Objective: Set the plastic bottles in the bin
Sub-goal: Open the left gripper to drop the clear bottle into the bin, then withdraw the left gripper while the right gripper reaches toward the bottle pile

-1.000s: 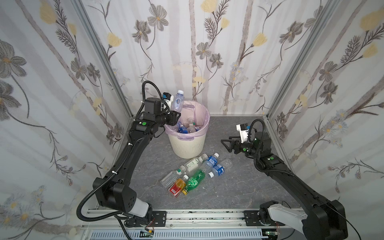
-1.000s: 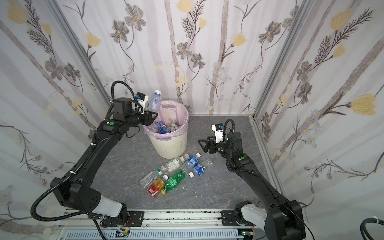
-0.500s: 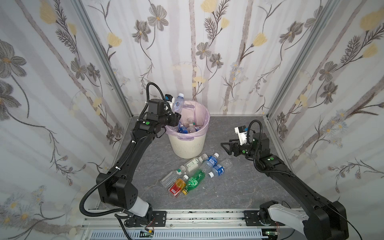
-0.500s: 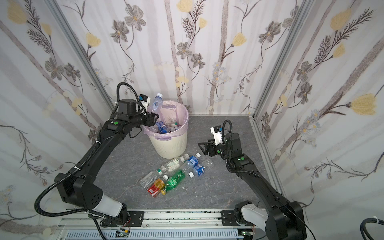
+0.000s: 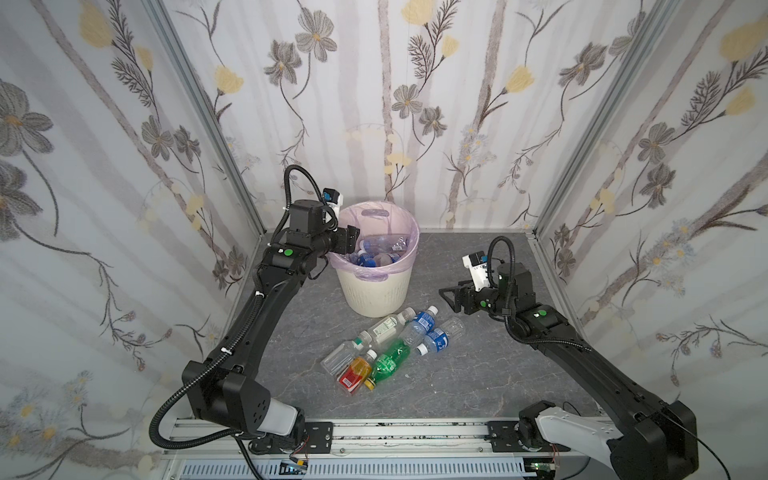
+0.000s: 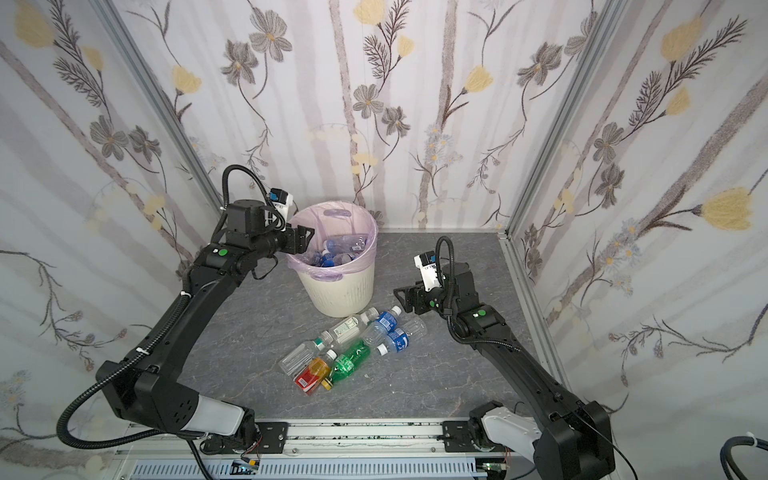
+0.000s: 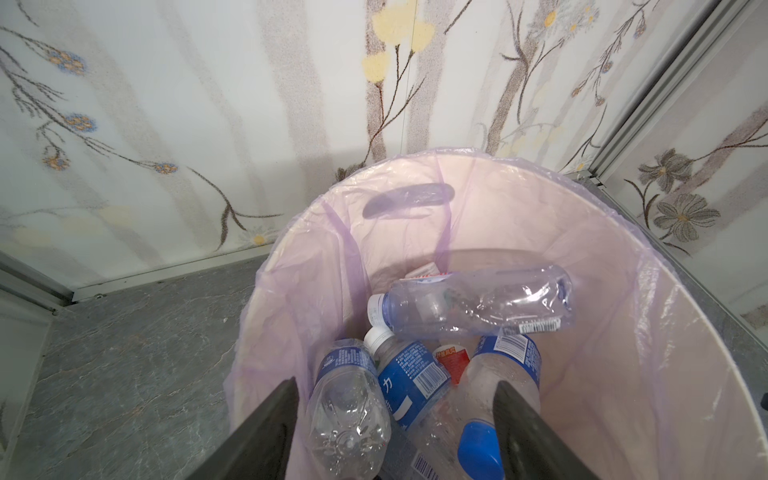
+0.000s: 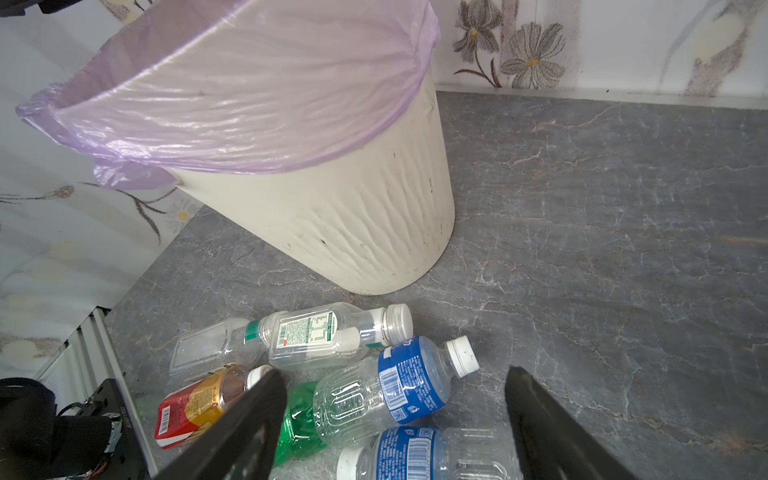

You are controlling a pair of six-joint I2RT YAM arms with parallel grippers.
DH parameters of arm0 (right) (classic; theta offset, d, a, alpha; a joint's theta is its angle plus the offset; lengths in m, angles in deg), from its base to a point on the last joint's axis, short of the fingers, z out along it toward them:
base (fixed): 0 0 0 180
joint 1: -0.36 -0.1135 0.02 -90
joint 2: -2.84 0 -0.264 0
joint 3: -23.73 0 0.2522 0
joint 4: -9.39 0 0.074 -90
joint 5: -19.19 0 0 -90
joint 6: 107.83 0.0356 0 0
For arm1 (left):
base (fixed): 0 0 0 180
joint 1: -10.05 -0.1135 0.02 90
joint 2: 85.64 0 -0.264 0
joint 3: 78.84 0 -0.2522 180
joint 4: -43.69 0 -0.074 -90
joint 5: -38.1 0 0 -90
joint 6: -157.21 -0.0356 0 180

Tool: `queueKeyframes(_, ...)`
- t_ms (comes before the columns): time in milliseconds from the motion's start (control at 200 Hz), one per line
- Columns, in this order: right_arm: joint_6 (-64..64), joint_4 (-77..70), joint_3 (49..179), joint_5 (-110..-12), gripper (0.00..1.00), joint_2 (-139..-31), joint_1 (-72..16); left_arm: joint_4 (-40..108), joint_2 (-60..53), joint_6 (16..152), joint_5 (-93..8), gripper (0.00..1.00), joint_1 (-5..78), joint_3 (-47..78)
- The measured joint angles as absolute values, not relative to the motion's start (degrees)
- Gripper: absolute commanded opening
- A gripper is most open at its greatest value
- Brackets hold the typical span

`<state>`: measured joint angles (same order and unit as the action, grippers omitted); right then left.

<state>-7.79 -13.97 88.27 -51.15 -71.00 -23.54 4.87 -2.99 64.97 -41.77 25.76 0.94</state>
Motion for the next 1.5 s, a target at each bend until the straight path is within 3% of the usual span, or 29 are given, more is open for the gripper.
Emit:
queueKeyframes(330, -18.4, -17.9, 92.1, -58.5, 0.84, -71.0, -26.9, 5.1, -13.6, 62.9, -47.1, 0.85, 24.5, 11.6)
queueKeyframes(775, -37.6, -28.2, 94.3, -61.4, 0.86, -74.1, -31.2, 6.2, -29.3, 64.2, -49.1, 0.9, 15.7, 30.8)
queueKeyframes(1139, -46.5, -37.6, 97.8, -60.1, 0.86, -82.6, -34.8, 6.2, -36.5, 65.7, -49.0, 0.92, 10.6, 39.4)
queueKeyframes(1499, -49.0, -41.6, 96.8, -63.5, 0.88, -88.6, -37.2, 6.6, -36.0, 65.6, -46.6, 0.91, 9.3, 42.7)
